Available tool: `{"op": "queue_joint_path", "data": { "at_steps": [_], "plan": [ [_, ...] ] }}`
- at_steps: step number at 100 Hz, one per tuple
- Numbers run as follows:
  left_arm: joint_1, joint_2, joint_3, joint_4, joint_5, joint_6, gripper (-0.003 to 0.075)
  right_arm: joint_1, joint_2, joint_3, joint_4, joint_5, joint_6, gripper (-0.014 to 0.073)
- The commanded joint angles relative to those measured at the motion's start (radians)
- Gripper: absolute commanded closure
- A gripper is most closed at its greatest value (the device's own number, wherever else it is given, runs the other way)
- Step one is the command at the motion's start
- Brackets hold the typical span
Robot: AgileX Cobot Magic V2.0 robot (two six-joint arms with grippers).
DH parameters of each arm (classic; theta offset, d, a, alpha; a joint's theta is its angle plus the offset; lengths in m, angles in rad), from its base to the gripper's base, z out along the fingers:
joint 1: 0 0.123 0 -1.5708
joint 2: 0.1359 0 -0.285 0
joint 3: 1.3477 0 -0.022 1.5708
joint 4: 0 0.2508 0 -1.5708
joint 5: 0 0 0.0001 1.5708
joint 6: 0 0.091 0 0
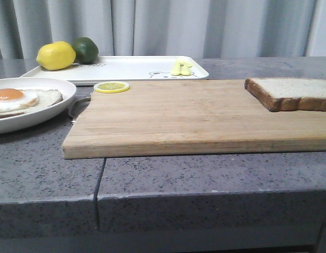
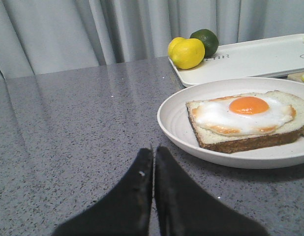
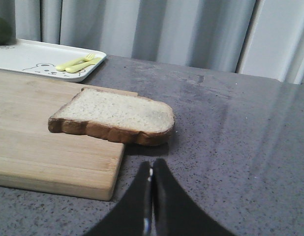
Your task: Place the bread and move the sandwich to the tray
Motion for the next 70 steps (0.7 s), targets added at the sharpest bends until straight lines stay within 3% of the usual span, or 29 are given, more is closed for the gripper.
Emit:
{"op": "queue_joint_path", "data": {
  "at_steps": [1,59,70],
  "plan": [
    [0.002,-0.031,0.014,-0.01,-0.075,-0.004,0.074,-0.004,-0.018,0.003,-0.012,-0.077,-0.003,0.0662],
    [0.002,-0.031,0.014,-0.01,-0.08,-0.004,0.074,-0.004,-0.018,0.003,-0.012,-0.077,-0.003,0.0662],
    [0.002,-0.031,0.014,-0.012,-0.111,-0.004,0.074,-0.004,-0.018,0.002,-0.011,-0.147,-0.003,0.0662]
  ]
}}
